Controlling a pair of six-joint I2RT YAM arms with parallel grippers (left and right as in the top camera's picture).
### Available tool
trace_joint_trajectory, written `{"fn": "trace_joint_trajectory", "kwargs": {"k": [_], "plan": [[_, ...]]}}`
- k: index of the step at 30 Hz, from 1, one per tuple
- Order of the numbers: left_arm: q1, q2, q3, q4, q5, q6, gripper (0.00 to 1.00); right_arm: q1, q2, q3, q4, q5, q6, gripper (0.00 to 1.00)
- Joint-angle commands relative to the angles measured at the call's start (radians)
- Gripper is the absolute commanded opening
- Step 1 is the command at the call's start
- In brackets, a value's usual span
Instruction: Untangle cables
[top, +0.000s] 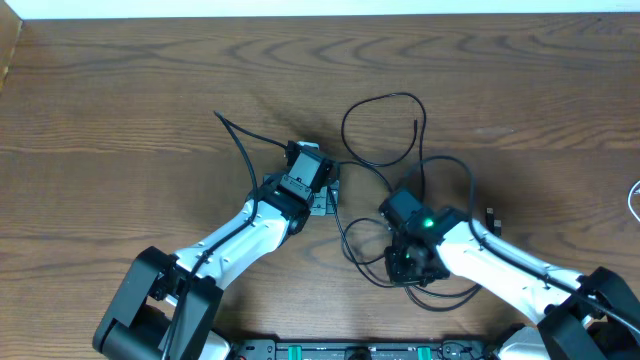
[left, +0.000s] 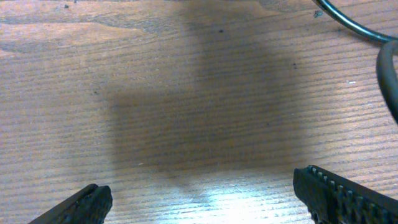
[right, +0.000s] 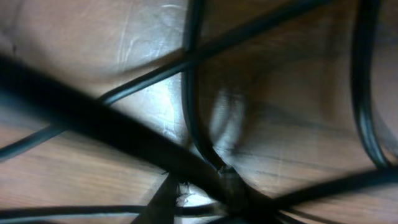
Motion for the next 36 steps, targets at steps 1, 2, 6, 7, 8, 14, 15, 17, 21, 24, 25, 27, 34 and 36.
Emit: {"fn": "trace_joint_trajectory", "kwargs": {"k": [1,2,6,7,8,14,15,17,21,24,25,27,34,36], "plan": [[0.007,-0.006,0.008,0.0,-0.023,0.013,0.98,0.067,-0.001,-0.006,0.029,0.12,0.007,0.45],[0.007,-0.006,0.008,0.0,-0.023,0.013,0.98,0.083,-0.001,-0.006,0.04,0.132,0.01,0.51],[0.007,-0.006,0.008,0.0,-0.023,0.013,0.98,0.148,0.021,-0.006,0.055,0.206,0.098,0.53],[0.007,-0.006,0.008,0.0,-0.023,0.013,0.98,0.159,0.031,-0.006,0.056,0.214,0.116,0.52],[0.007,-0.006,0.008,-0.001,-0.023,0.013,0.98,0.164,0.043,-0.006,0.058,0.216,0.124,0.5],[0.007,-0.006,0.008,-0.001,-0.023,0.013,0.98,0.169,0.161,-0.006,0.077,0.191,0.19,0.15],[0.007,-0.006,0.008,-0.001,-0.023,0.013,0.98,0.169,0.183,-0.006,0.084,0.17,0.195,0.01],[0.007,-0.006,0.008,-0.001,-0.023,0.013,0.98,0.166,0.211,-0.006,0.105,0.124,0.194,0.01],[0.007,-0.006,0.008,-0.002,-0.022,0.013,0.98,0.127,0.203,0.0,0.099,0.118,0.193,0.01],[0.007,-0.006,0.008,-0.002,-0.022,0.013,0.98,0.035,0.134,0.035,0.05,0.118,0.158,0.01],[0.007,-0.006,0.008,-0.002,-0.023,0.013,0.98,-0.002,0.103,0.054,0.032,0.118,0.135,0.01],[0.007,-0.006,0.008,-0.002,-0.023,0.013,0.98,-0.081,0.032,0.101,-0.007,0.117,0.08,0.01],[0.007,-0.006,0.008,-0.001,-0.023,0.013,0.98,-0.34,-0.191,0.376,-0.181,0.004,-0.179,0.01],[0.007,-0.006,0.008,-0.001,-0.023,0.013,0.98,-0.394,-0.229,0.466,-0.2,-0.043,-0.23,0.01]]}}
